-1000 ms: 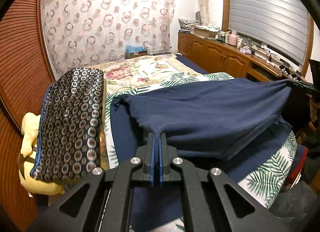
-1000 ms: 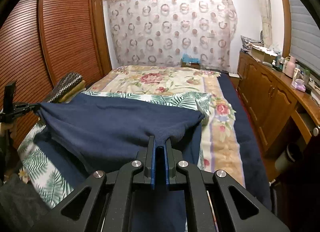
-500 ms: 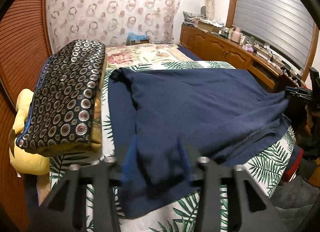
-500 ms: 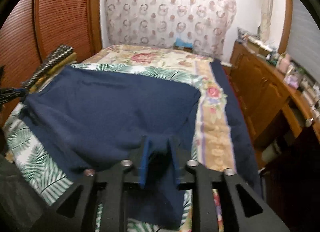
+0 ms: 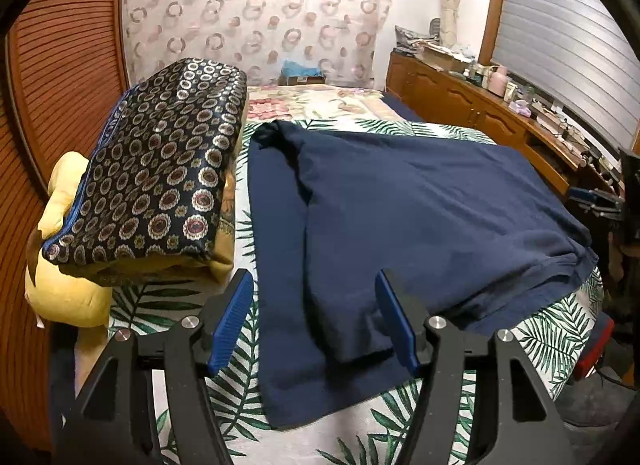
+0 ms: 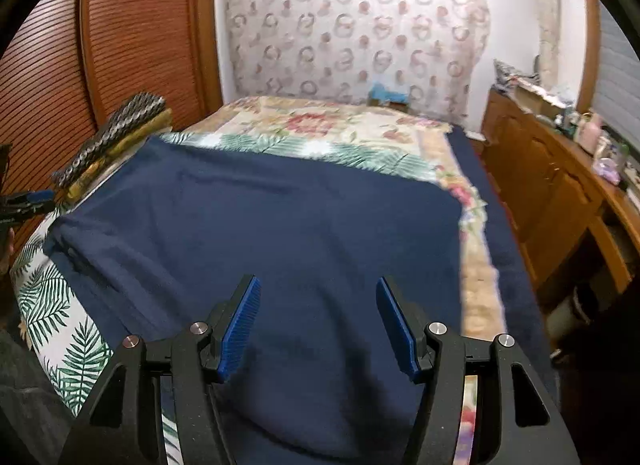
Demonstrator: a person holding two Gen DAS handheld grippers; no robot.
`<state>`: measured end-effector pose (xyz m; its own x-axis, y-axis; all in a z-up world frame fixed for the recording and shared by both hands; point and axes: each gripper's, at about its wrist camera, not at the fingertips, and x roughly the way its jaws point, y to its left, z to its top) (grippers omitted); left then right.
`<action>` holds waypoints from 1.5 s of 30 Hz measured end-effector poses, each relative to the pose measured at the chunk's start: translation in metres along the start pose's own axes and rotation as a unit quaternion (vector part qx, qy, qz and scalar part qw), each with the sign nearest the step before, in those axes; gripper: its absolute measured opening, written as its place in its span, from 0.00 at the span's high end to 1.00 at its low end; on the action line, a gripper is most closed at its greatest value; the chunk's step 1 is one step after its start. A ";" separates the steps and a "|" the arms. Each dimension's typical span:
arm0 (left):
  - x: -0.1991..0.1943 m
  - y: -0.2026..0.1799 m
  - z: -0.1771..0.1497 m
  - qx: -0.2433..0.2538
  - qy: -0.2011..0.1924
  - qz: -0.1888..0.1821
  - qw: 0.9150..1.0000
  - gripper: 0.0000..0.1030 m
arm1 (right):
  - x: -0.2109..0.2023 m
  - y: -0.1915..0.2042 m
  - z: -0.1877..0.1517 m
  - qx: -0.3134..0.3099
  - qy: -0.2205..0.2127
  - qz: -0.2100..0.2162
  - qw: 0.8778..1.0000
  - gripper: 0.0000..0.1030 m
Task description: Fold small clothes
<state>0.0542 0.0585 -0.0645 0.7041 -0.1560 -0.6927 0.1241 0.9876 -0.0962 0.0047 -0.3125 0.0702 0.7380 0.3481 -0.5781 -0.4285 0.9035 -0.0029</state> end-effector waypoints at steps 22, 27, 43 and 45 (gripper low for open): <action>0.002 -0.094 -0.022 0.066 0.019 -0.109 0.992 0.61 | -0.025 0.015 -0.029 -0.051 0.035 0.076 0.995 0.57; 0.021 -0.112 -0.022 0.084 0.047 -0.126 0.987 0.66 | -0.020 0.014 -0.030 -0.061 0.056 0.085 0.993 0.59; 0.046 -0.130 -0.015 0.110 0.069 -0.106 0.986 0.92 | -0.011 0.024 -0.032 -0.094 0.068 0.068 0.991 0.88; 0.044 -0.130 -0.014 0.110 0.066 -0.111 0.985 0.97 | -0.012 0.024 -0.032 -0.092 0.065 0.074 0.991 0.89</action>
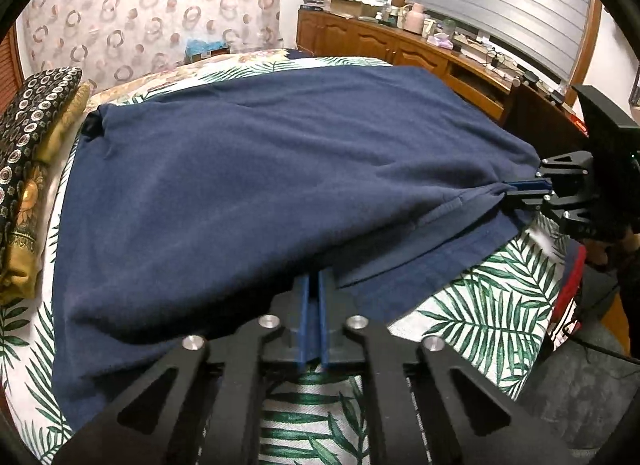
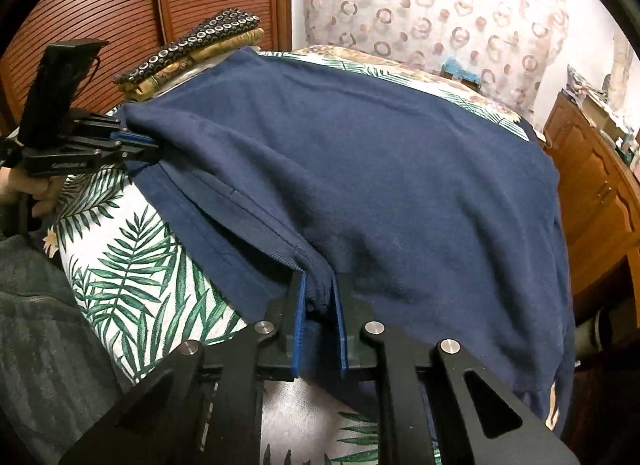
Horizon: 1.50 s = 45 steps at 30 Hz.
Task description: Fold small clothes
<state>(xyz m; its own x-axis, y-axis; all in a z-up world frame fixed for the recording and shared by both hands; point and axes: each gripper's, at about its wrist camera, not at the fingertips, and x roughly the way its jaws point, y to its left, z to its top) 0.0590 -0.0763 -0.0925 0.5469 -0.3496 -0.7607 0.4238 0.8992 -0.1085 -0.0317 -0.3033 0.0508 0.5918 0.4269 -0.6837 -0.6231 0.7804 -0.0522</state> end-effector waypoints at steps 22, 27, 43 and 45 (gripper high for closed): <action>-0.072 0.012 -0.011 -0.034 -0.054 -0.010 0.998 0.97 | -0.031 0.018 -0.002 0.017 -0.027 0.025 0.999 0.70; -0.075 0.036 -0.011 -0.060 -0.066 0.018 0.996 0.58 | -0.027 0.016 0.004 0.024 -0.040 0.025 0.999 0.47; -0.059 0.111 -0.033 -0.129 -0.044 0.121 0.983 0.26 | 0.053 0.016 0.026 0.050 -0.018 -0.030 0.998 0.45; -0.056 0.114 -0.036 -0.132 -0.040 0.127 0.982 0.26 | 0.061 0.016 0.026 0.052 -0.011 -0.032 0.998 0.45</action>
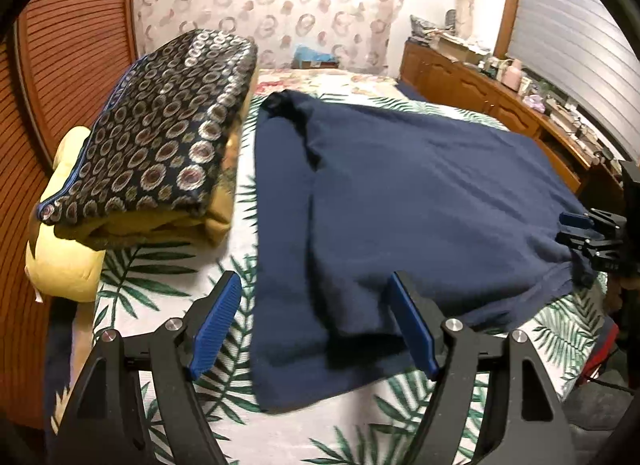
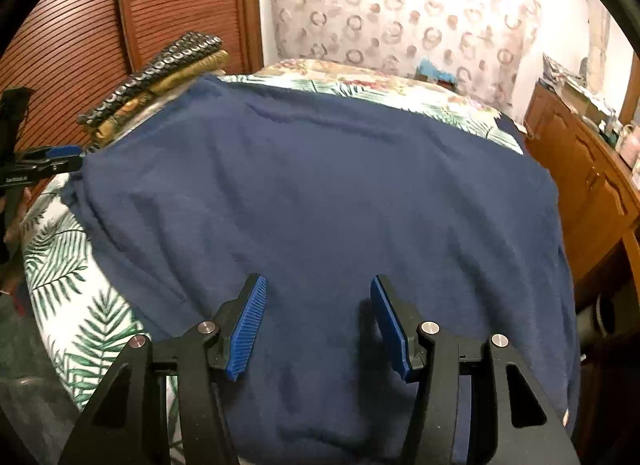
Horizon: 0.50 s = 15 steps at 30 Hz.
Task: Fold small clothes
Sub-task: 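Move both open grippers over the folded shirt's edge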
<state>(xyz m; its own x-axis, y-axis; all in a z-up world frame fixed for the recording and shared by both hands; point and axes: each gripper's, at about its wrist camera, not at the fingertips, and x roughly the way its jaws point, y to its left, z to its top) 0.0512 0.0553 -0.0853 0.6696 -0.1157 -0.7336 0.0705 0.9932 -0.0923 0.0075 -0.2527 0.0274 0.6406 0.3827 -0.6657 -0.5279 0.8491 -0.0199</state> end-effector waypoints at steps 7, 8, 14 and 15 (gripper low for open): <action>0.009 0.006 0.000 -0.006 0.010 0.005 1.000 0.26 | 0.006 0.002 -0.003 -0.003 -0.013 -0.002 1.000 0.44; 0.010 0.006 0.000 -0.006 0.012 0.005 1.000 0.26 | 0.005 0.004 -0.003 -0.004 -0.014 -0.003 1.000 0.44; 0.019 0.009 -0.005 -0.011 0.024 -0.001 1.000 0.26 | -0.005 -0.009 -0.010 -0.010 -0.015 0.010 1.000 0.37; 0.020 0.009 -0.006 -0.010 0.027 -0.002 1.000 0.26 | -0.007 -0.010 -0.011 -0.013 -0.015 0.010 1.000 0.36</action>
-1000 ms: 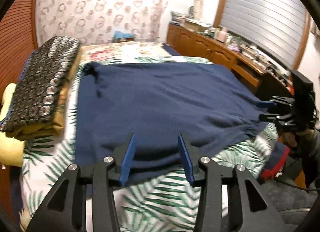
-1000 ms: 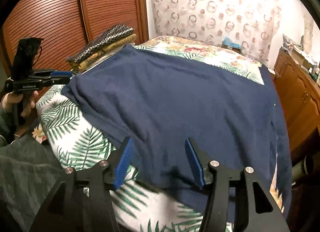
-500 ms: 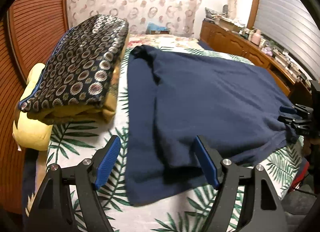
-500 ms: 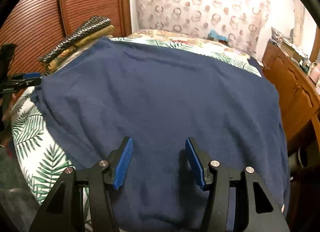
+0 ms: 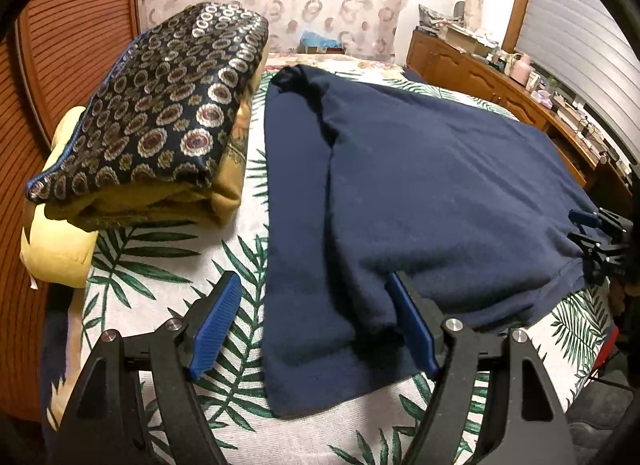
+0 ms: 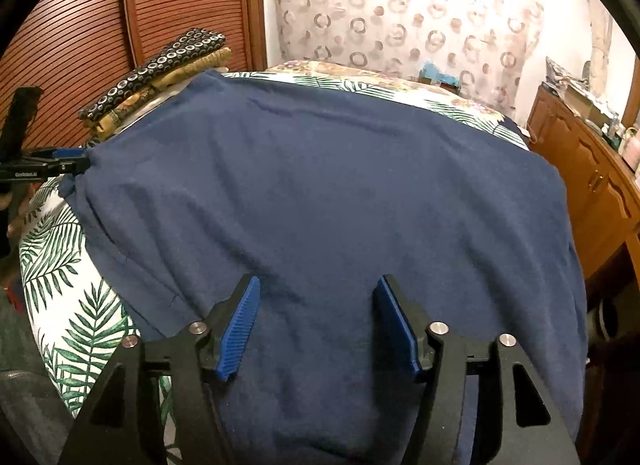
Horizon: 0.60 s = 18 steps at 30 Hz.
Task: Fold small clothes
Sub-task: 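Move both open grippers over the folded shirt's edge, then grasp the navy shirt's edge with the left gripper, fold it over, release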
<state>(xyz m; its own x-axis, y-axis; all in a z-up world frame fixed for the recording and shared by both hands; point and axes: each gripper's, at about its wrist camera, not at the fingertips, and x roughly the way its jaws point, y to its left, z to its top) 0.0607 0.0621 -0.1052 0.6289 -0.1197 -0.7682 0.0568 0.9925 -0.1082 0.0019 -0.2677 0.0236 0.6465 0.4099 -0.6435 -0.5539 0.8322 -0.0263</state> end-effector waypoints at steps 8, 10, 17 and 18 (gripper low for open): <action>0.001 -0.001 0.000 -0.003 -0.004 -0.031 1.000 0.33 | -0.001 -0.002 0.000 0.001 -0.001 0.000 1.000 0.35; 0.001 -0.002 0.001 -0.003 -0.005 -0.036 0.999 0.41 | -0.001 -0.002 0.001 0.001 -0.001 0.000 1.000 0.35; 0.004 -0.003 0.007 -0.006 -0.002 -0.087 0.996 0.87 | -0.001 -0.003 0.000 0.001 -0.002 0.001 1.000 0.35; 0.002 -0.004 0.008 -0.007 -0.008 -0.096 0.995 0.89 | -0.001 -0.003 0.000 0.001 -0.002 0.001 1.000 0.35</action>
<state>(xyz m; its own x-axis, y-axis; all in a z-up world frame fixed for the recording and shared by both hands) 0.0678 0.0580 -0.1009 0.6206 -0.3064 -0.7218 0.1656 0.9510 -0.2612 0.0030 -0.2701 0.0243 0.6473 0.4124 -0.6410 -0.5537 0.8324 -0.0236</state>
